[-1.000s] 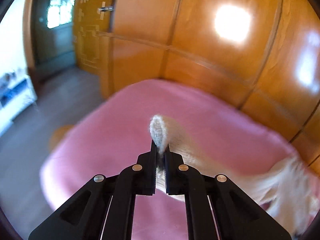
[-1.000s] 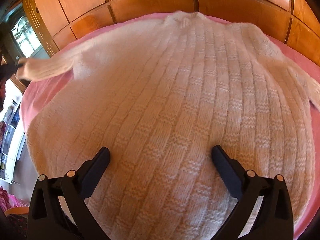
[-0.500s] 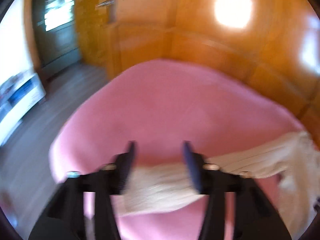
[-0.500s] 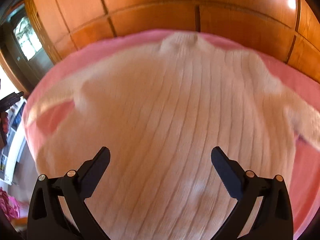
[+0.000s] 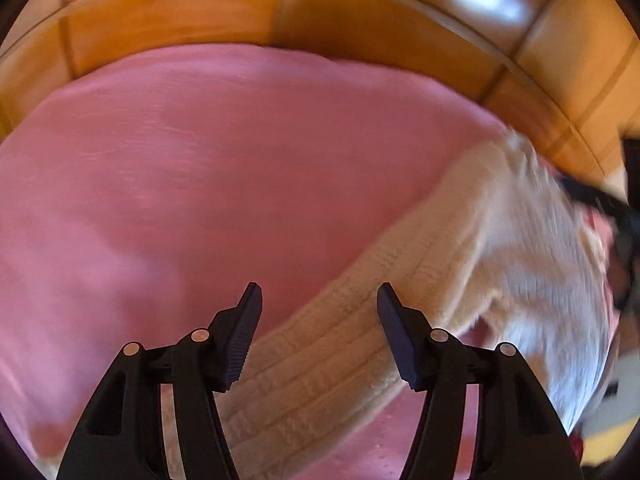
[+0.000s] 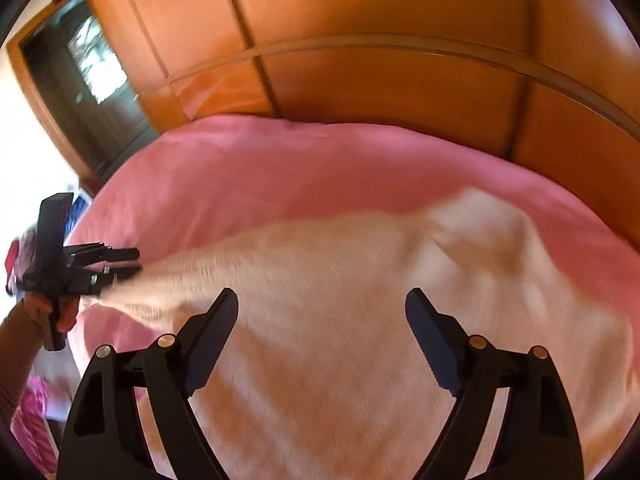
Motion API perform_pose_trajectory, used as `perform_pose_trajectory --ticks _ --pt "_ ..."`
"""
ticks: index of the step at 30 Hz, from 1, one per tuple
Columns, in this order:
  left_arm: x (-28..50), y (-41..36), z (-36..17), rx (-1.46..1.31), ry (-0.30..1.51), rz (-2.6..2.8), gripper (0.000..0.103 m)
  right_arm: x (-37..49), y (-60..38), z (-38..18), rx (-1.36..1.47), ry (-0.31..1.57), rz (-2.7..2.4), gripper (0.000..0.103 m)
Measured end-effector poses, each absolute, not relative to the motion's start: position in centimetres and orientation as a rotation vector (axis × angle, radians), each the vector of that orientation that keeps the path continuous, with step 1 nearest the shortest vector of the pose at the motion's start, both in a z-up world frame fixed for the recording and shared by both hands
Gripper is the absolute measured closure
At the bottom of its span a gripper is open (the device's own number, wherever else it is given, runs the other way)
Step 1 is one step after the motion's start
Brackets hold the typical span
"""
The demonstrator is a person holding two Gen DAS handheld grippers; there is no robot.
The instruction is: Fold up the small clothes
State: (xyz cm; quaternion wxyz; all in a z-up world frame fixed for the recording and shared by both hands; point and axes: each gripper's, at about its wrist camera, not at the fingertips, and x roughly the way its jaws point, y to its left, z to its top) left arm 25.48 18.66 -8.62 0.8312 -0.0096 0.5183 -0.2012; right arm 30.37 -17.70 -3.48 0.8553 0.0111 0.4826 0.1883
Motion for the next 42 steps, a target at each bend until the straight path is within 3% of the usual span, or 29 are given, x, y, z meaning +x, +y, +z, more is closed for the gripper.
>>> perform_pose_trajectory --ticks 4,6,8,9,10,11,13,19,22,24,26,27,31,32,33,35,42 --pt "24.7 17.1 -10.1 0.073 1.120 -0.468 0.052 35.2 -13.5 -5.9 -0.109 1.072 0.423 0.013" --pt "24.4 17.2 -10.0 0.056 1.114 -0.503 0.086 36.8 -12.2 -7.5 -0.170 1.108 0.408 0.011" --pt "23.7 16.6 -9.9 0.085 1.080 -0.509 0.096 37.9 -11.3 -9.9 -0.201 1.200 0.430 0.013" --pt "23.4 16.3 -9.8 0.097 1.066 -0.509 0.098 37.9 -11.0 -10.4 -0.231 1.212 0.426 0.021" --pt "23.0 16.1 -9.5 0.105 1.046 -0.509 0.098 37.5 -10.7 -10.3 -0.255 1.188 0.446 0.043" --pt "22.6 15.9 -9.1 0.114 1.021 -0.504 0.098 37.2 -10.7 -9.9 -0.247 1.171 0.472 0.077" --pt "22.1 16.4 -7.6 0.122 0.954 -0.469 0.098 36.9 -11.2 -8.5 -0.226 1.133 0.461 0.097" --pt "25.1 16.8 -5.0 0.098 0.816 -0.254 0.098 38.0 -12.3 -6.2 -0.153 0.995 0.331 0.100" --pt "27.8 15.7 -6.7 0.099 0.880 -0.141 0.098 38.9 -12.0 -8.3 -0.165 1.028 0.234 0.103" --pt "28.7 16.0 -7.6 0.094 0.912 -0.066 0.097 38.4 -12.4 -9.0 -0.136 1.046 0.217 0.096" --pt "28.4 17.2 -7.7 0.015 0.926 -0.026 0.097 36.9 -13.2 -8.2 -0.099 1.022 0.222 0.047" --pt "28.0 17.7 -7.5 -0.023 0.928 -0.025 0.097 35.8 -13.6 -7.6 -0.085 0.997 0.222 0.039" --pt "23.4 20.7 -5.9 -0.197 0.915 -0.074 0.095 29.6 -16.5 -5.7 -0.034 0.950 0.244 0.027" --pt "21.9 20.8 -5.8 -0.234 0.914 -0.115 0.082 28.5 -16.8 -5.7 -0.021 0.945 0.244 0.021" --pt "20.1 21.0 -5.9 -0.276 0.912 -0.159 0.063 26.9 -17.4 -5.8 -0.009 0.944 0.241 0.019" --pt "16.5 21.0 -5.9 -0.355 0.911 -0.262 0.047 23.3 -19.3 -6.3 -0.006 0.964 0.204 0.017" --pt "5.8 19.2 -8.7 -0.552 1.020 -0.560 0.046 11.0 -30.2 -6.7 0.115 1.036 -0.095 0.016"
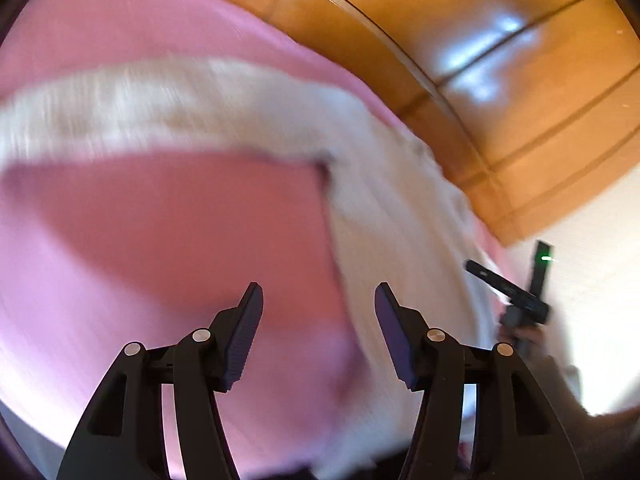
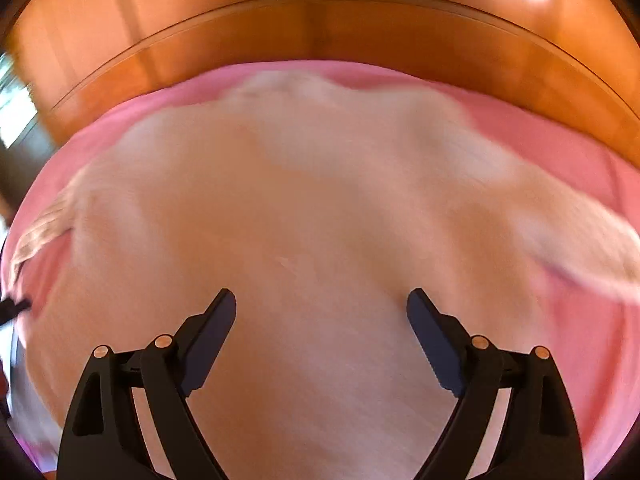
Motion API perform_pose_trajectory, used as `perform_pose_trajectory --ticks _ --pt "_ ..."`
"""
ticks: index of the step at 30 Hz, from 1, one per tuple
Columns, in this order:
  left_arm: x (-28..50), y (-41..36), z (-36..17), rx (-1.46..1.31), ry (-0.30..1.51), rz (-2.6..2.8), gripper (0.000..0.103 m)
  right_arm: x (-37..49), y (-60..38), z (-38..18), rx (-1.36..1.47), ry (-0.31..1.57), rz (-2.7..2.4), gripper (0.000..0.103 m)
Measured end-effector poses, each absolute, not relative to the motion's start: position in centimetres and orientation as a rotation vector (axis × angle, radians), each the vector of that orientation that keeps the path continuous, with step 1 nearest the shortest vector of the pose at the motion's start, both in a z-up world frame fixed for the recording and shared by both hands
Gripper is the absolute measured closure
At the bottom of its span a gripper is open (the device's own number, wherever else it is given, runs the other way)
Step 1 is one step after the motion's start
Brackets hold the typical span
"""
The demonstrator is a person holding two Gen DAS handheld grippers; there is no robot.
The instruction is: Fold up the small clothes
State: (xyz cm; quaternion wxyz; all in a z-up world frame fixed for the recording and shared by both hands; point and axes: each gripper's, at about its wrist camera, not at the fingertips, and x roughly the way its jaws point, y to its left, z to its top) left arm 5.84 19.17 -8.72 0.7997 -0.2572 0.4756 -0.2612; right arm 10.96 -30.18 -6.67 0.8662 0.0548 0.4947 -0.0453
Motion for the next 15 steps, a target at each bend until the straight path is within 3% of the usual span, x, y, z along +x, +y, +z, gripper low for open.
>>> perform_pose_trajectory --ticks 6,8,10,11,12,13,15 --pt "0.9 14.6 -9.9 -0.572 1.081 -0.718 0.046 0.2 -38.1 -6.2 0.324 1.062 -0.233 0.018" --pt "0.1 13.2 -10.0 -0.537 1.090 -0.729 0.051 -2.0 -39.1 -6.8 0.440 1.083 -0.181 0.043" --pt "0.1 12.4 -10.0 -0.491 1.106 -0.733 0.069 -4.0 -38.4 -7.1 0.472 1.098 -0.137 0.055" --pt "-0.3 11.9 -9.7 -0.459 1.102 -0.741 0.079 -4.7 -37.9 -7.1 0.478 1.102 -0.106 0.066" --pt "-0.8 11.5 -9.4 -0.432 1.098 -0.747 0.093 -5.3 -37.4 -7.3 0.496 1.112 -0.069 0.073" --pt "-1.0 11.0 -9.0 -0.398 1.095 -0.751 0.097 -6.0 -36.9 -7.5 0.518 1.130 -0.026 0.085" --pt "-1.1 11.0 -7.6 -0.387 1.067 -0.764 0.098 -6.2 -35.5 -7.4 0.499 1.142 0.014 0.091"
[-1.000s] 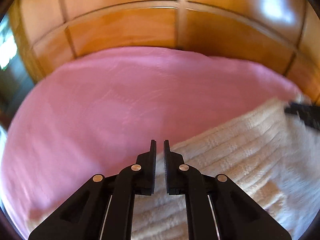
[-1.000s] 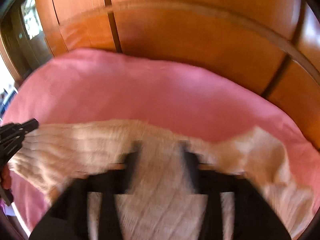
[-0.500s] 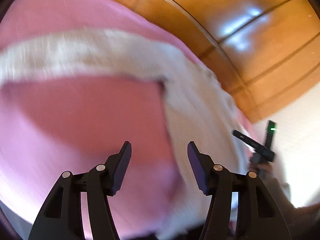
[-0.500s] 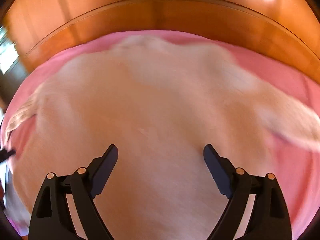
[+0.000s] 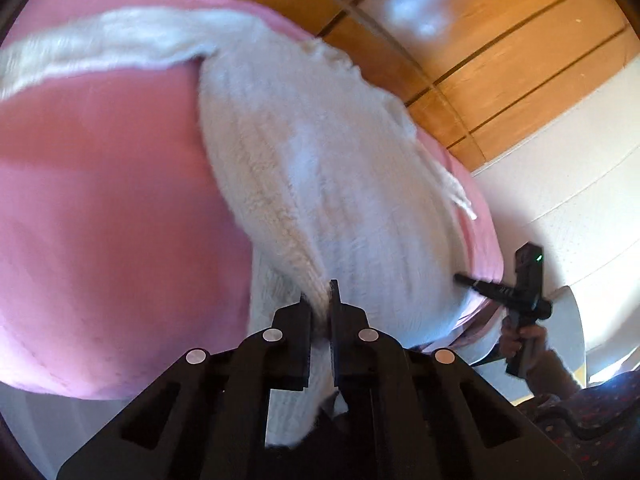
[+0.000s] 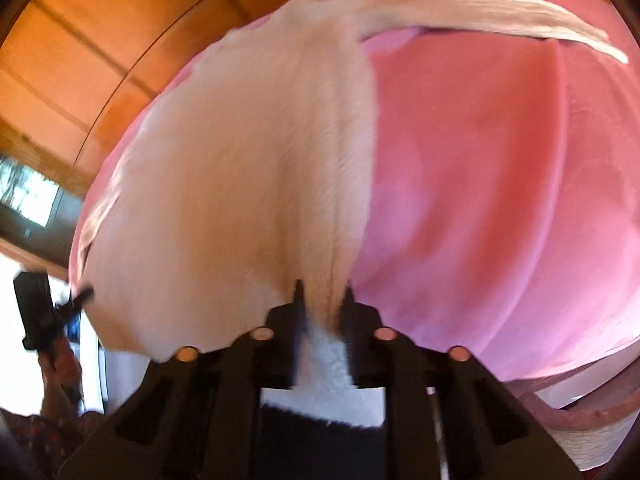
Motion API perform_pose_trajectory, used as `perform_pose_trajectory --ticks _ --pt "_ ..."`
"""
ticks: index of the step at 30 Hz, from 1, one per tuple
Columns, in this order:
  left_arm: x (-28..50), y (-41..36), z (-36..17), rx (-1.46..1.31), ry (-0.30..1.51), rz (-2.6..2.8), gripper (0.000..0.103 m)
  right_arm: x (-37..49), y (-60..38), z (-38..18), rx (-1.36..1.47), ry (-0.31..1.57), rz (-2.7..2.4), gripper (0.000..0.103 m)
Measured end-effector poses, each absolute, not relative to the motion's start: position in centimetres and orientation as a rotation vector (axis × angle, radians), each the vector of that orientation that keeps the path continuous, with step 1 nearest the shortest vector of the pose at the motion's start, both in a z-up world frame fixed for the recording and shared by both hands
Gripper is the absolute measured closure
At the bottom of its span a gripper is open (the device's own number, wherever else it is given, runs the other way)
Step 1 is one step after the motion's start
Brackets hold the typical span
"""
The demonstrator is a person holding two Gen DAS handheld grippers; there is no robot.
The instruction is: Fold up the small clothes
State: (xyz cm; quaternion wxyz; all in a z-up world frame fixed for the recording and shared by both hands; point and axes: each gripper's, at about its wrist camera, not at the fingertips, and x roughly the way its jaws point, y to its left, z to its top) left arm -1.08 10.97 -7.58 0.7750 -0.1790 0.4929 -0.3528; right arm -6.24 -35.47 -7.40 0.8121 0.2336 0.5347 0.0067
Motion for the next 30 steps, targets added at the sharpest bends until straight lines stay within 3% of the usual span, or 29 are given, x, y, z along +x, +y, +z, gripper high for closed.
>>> perform_pose_trajectory --ticks 7,15,16,19,23,25,26,27,30 --pt "-1.1 14.3 -0.3 -0.413 0.921 -0.807 0.099 -7.8 -35.0 1.5 0.445 0.931 0.097 0.093" --pt "-1.1 16.1 -9.3 -0.356 1.212 -0.534 0.098 -10.1 -35.4 -5.0 0.408 1.141 0.016 0.091" --pt "-1.0 16.6 -9.1 -0.369 1.190 -0.506 0.098 -10.0 -35.6 -5.3 0.421 1.144 0.007 0.086" --pt "-0.9 17.1 -6.7 -0.343 1.070 -0.464 0.098 -10.0 -38.4 -4.7 0.493 1.073 -0.041 0.053" --pt "0.3 14.4 -4.7 -0.263 0.972 -0.489 0.098 -9.2 -43.7 -3.3 0.628 0.917 -0.157 0.053" --pt "1.5 11.7 -4.9 -0.235 0.958 -0.502 0.071 -8.6 -47.2 -2.9 0.712 0.831 -0.231 0.053" --pt "1.8 10.8 -5.0 -0.224 0.956 -0.497 0.047 -8.2 -48.9 -2.8 0.748 0.792 -0.264 0.054" --pt "2.1 10.0 -5.2 -0.212 0.949 -0.489 0.042 -7.7 -51.2 -2.9 0.798 0.744 -0.316 0.055" --pt "3.4 6.6 -5.8 -0.181 0.966 -0.478 0.042 -6.3 -56.1 -3.4 0.915 0.656 -0.411 0.058"
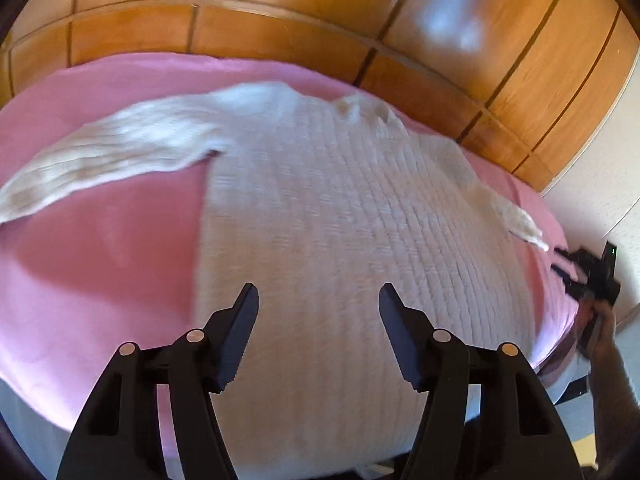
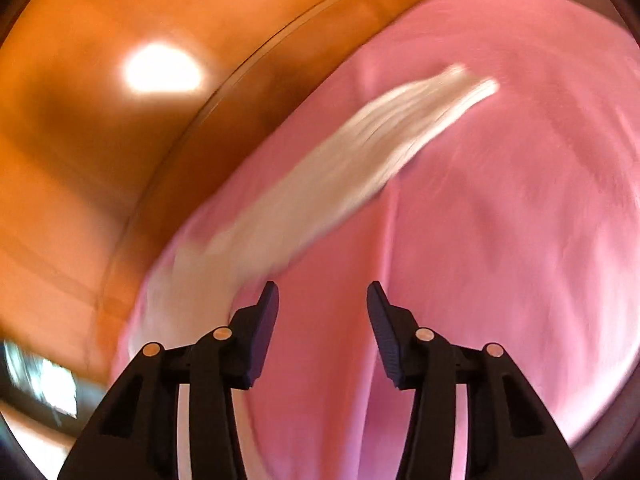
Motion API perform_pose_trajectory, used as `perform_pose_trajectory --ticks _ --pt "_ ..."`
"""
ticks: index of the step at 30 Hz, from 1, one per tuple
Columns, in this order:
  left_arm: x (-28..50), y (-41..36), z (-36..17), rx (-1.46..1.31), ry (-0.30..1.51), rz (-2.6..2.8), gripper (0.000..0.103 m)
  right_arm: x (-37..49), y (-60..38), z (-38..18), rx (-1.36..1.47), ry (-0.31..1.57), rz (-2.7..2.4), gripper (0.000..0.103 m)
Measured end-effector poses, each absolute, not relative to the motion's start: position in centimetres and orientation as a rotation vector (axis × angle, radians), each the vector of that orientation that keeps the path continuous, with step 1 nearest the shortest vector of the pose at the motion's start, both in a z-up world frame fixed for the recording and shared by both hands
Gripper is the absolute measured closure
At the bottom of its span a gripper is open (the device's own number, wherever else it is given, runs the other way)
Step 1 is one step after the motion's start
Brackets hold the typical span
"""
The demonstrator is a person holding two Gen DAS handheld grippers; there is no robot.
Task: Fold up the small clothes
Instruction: 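Grasp a sleeve with the right gripper and fold it across the body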
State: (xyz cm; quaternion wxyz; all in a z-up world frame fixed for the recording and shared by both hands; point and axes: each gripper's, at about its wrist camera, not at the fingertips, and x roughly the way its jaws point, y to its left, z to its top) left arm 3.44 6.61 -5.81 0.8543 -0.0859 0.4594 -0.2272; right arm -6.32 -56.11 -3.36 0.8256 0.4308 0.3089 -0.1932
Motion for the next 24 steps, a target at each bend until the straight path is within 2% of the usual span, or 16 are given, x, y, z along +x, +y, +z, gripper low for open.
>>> perform_pose_trajectory --ticks 7,9,12,13,16,19,24 --pt "5.2 1.6 -7.3 -0.101 1.038 -0.481 0.042 -3.1 -66.0 -6.9 1.109 0.562 -0.650 0.064" --pt "5.5 0.9 -7.7 -0.084 1.055 -0.477 0.042 -2.5 -67.3 -7.9 1.133 0.568 -0.692 0.069" --pt "6.0 0.7 -8.2 -0.098 1.078 -0.459 0.042 -1.9 -69.6 -8.5 1.161 0.560 -0.710 0.093" --pt "6.2 0.7 -8.4 -0.108 1.083 -0.455 0.042 -1.3 -70.2 -8.2 1.138 0.580 -0.716 0.096" --pt "6.3 0.9 -8.1 -0.121 1.069 -0.469 0.048 -1.0 -70.8 -5.2 1.036 0.547 -0.735 0.098" --pt "6.5 1.1 -7.9 -0.147 1.050 -0.485 0.048 -1.0 -69.6 -0.9 0.968 0.457 -0.678 0.098" --pt "7.2 1.2 -7.6 -0.237 1.041 -0.525 0.048 2.2 -63.2 4.6 0.807 0.461 -0.429 0.098"
